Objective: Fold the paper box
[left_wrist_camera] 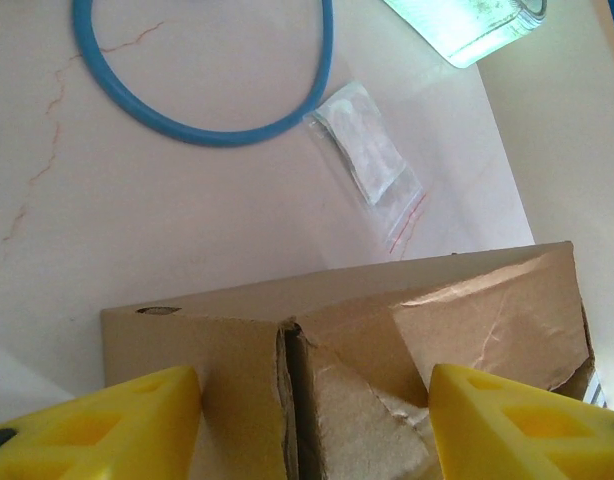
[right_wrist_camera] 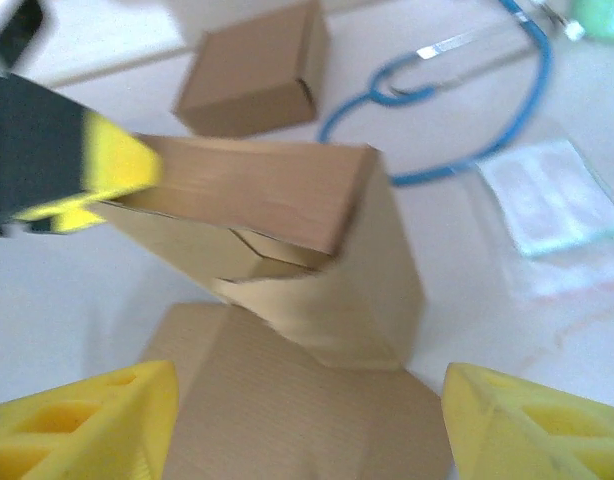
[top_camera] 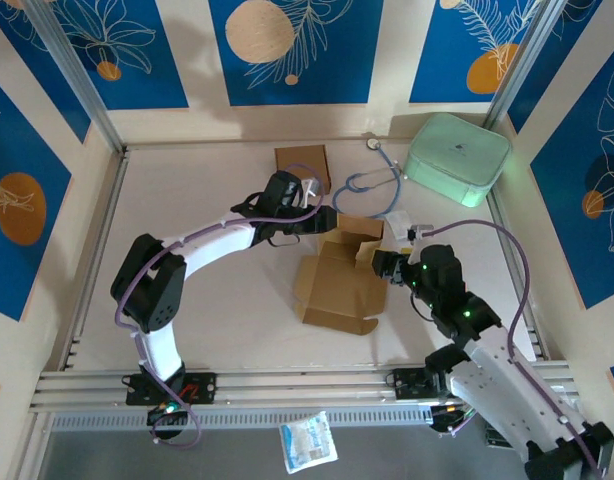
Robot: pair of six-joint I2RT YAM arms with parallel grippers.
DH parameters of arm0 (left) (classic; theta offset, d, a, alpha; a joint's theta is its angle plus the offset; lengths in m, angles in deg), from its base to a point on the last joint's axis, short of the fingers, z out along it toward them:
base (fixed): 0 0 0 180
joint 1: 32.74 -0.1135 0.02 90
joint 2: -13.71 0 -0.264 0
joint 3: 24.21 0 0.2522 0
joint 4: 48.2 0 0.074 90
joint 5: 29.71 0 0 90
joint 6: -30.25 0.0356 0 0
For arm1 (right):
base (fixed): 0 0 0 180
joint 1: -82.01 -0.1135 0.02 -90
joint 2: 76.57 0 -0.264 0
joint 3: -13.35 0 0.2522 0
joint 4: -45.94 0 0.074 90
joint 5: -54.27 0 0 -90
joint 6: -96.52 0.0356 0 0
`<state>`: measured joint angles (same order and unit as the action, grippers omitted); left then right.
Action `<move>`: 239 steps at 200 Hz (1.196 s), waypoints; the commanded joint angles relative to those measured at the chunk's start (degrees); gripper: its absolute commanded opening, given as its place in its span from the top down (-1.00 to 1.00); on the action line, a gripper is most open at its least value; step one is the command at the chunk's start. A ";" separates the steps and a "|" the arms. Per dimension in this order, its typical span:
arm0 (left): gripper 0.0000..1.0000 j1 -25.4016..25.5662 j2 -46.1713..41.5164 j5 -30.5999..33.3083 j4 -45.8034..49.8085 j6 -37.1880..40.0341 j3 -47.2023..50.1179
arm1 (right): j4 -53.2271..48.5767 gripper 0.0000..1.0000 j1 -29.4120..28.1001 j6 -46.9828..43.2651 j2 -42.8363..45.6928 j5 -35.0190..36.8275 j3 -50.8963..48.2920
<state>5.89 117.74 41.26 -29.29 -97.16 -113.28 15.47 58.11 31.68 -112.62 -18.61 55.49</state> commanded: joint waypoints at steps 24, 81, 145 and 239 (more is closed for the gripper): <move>-0.23 0.21 0.10 0.18 2.06 1.02 -1.29 | 9.74 -0.42 6.25 -6.10 -7.04 -14.33 -3.76; -0.24 0.13 0.14 -0.88 1.93 0.52 -1.81 | 21.21 -0.22 6.40 -3.61 -19.45 -14.86 -4.30; -0.23 0.17 -0.43 -1.03 1.99 0.32 -1.18 | 29.69 -0.16 4.62 -1.15 -35.64 -10.49 0.75; -0.24 0.04 -2.94 -0.05 2.52 1.26 0.86 | 36.59 0.57 -3.10 0.03 -43.50 11.52 2.37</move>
<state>5.50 116.84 42.82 -28.31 -96.96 -113.33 50.44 56.64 29.39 -155.44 -12.99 55.32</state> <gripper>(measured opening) 0.618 0.277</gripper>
